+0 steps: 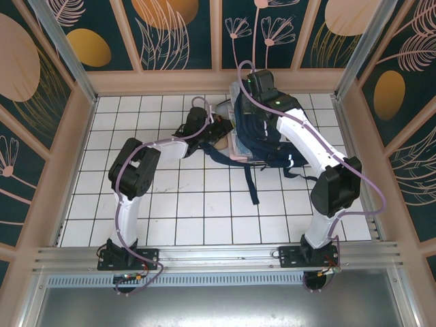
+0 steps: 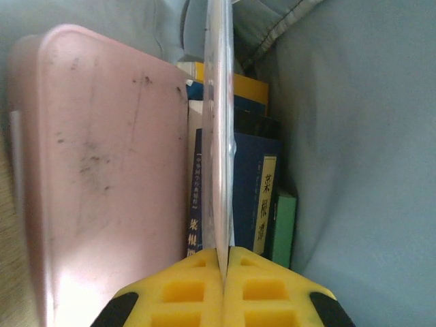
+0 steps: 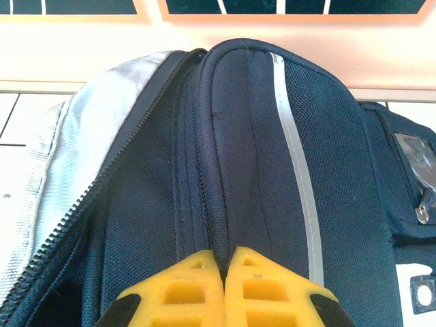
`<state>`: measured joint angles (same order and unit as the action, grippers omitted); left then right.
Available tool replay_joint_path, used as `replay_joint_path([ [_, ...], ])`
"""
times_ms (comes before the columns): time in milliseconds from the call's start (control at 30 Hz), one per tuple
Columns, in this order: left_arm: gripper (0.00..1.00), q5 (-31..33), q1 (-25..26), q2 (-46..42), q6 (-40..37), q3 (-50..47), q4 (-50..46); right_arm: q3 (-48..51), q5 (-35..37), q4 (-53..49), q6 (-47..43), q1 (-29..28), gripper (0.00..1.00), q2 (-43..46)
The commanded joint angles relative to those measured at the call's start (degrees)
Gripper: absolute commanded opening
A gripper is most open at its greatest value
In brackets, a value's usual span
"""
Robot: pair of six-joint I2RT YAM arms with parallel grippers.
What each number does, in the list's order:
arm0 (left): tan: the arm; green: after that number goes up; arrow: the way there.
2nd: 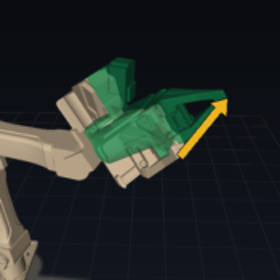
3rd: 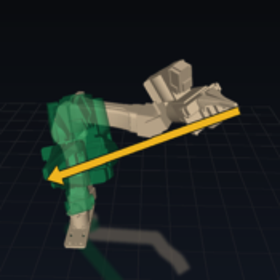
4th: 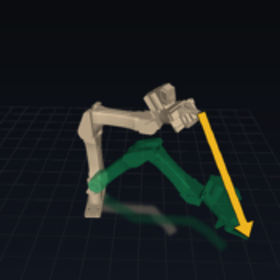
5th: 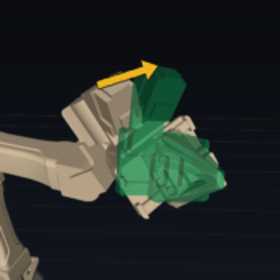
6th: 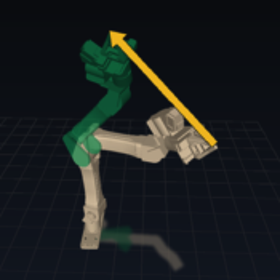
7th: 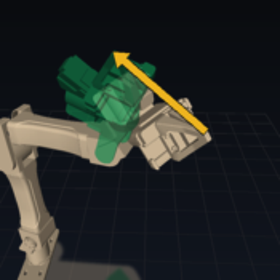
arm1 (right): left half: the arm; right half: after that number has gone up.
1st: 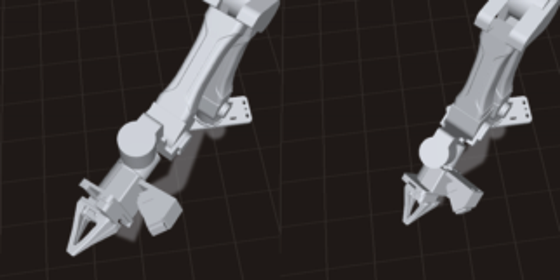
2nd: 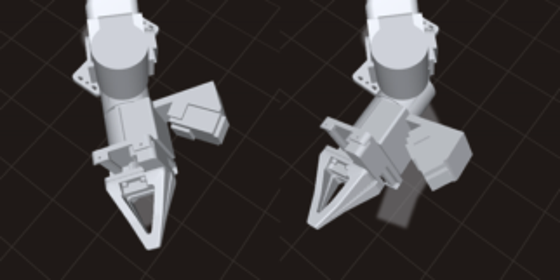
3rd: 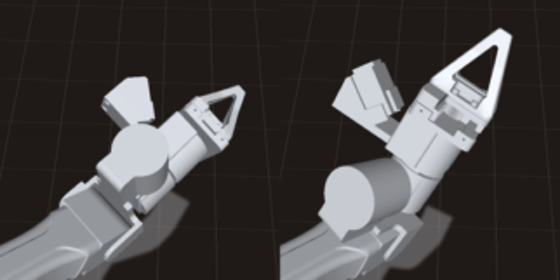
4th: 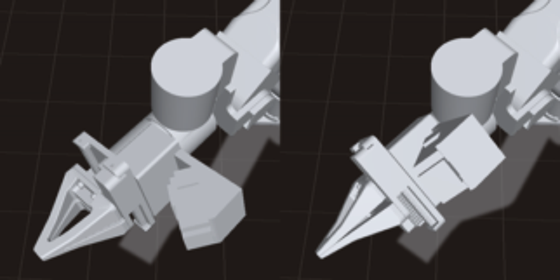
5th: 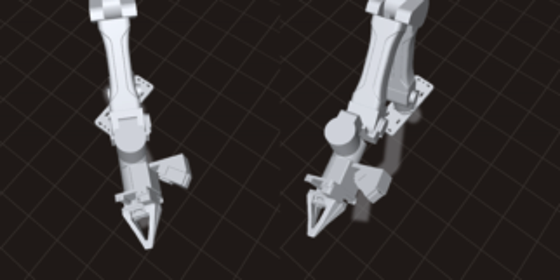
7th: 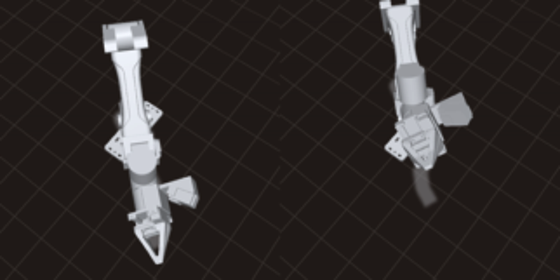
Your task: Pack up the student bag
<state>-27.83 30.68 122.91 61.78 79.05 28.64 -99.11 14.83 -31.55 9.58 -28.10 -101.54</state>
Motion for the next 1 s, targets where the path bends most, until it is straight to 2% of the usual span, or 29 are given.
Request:
replay_joint_path([
  [0, 0.04, 2.20, 1.05, 1.21, -2.29, 4.05, -4.70, 0.56, 0.62, 3.76, 1.23, 0.67, 0.00, 3.01],
  [33, 0.05, 2.86, 1.04, 1.59, -3.28, 4.69, -6.82, 0.82, 0.40, 3.82, 1.24, 0.75, 0.00, 2.89],
  [67, 0.12, 3.51, 0.98, 1.71, -4.73, 5.31, -9.00, 1.06, 0.36, 3.78, 1.31, 0.69, 0.00, 2.71],
  [100, 0.22, 4.30, 0.98, 1.72, -5.94, 5.85, -11.34, 1.33, 0.29, 3.86, 1.31, 0.82, 0.00, 2.54],
  [133, 0.39, 5.15, 0.94, 1.50, -7.43, 6.49, -13.99, 1.63, 0.08, 3.87, 1.28, 0.92, 0.00, 2.29],
  [233, 0.63, 7.65, 0.96, -0.60, -11.64, 8.07, -20.34, 2.56, 0.02, 3.75, 1.45, 1.18, 0.00, 1.42],
  [333, 0.73, 9.73, 0.70, -3.55, -15.72, 9.60, -26.70, 4.29, -0.29, 4.45, 1.74, 1.25, 0.00, 0.92],
  [467, 0.77, 11.49, -1.21, -8.72, -17.57, 6.41, -30.27, 7.24, -3.28, 5.93, 2.94, 1.22, 0.00, 0.30],
  [700, 0.73, 12.54, -7.54, -14.38, -20.19, -1.37, -32.10, 10.37, -9.31, 7.38, 4.68, 1.16, 0.02, -0.99],
  [767, 0.72, 12.54, -8.63, -12.16, -22.51, 0.57, -34.78, 10.39, -12.13, 6.67, 4.61, 1.19, 0.14, -2.42],
  [800, 0.72, 12.62, -8.76, -10.84, -23.74, 2.14, -36.38, 10.24, -12.51, 6.14, 4.86, 1.00, 0.18, -3.05],
  [933, 0.67, 13.16, -9.11, -3.60, -28.44, 9.71, -41.62, 11.31, -12.47, 5.56, 6.36, 0.48, 0.46, -2.78],
  [967, 0.66, 12.99, -9.09, -1.86, -29.25, 11.26, -42.50, 12.09, -12.45, 5.87, 6.78, 0.42, 0.50, -1.90],
])
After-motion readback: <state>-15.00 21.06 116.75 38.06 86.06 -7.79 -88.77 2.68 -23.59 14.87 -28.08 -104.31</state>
